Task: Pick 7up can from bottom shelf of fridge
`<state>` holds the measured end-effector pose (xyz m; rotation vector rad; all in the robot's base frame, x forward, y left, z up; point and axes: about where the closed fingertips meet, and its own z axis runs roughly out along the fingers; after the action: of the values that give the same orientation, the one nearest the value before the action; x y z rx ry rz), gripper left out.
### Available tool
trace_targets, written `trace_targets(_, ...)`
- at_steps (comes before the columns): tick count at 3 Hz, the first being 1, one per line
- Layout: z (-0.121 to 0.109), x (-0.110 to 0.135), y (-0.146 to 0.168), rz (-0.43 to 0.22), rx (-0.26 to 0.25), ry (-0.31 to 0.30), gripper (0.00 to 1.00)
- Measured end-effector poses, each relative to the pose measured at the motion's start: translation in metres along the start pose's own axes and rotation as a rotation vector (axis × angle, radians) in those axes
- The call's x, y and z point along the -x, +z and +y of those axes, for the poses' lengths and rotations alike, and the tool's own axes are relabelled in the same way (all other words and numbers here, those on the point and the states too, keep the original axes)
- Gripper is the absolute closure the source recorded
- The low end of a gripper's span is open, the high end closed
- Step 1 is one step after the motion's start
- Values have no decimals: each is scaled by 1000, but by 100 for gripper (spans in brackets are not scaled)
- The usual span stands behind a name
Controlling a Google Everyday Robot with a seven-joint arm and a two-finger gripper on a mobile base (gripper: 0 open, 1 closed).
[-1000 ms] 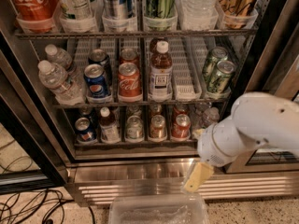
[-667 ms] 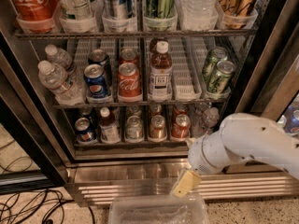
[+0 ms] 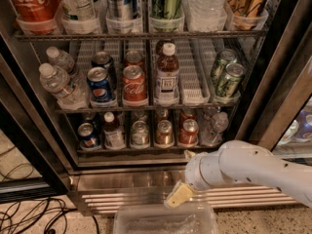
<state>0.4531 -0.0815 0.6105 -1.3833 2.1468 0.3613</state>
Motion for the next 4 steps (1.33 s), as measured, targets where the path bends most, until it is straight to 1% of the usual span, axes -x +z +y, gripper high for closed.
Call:
trace_targets(1,-1,6,20,-42,8,5,0)
trace_targets(2,-1,6,20,-42,8,5,0)
trace_targets(3,2,8,31,-88,-15,30,0)
trace_targets(4,2,17,59,-188,-58,108,0)
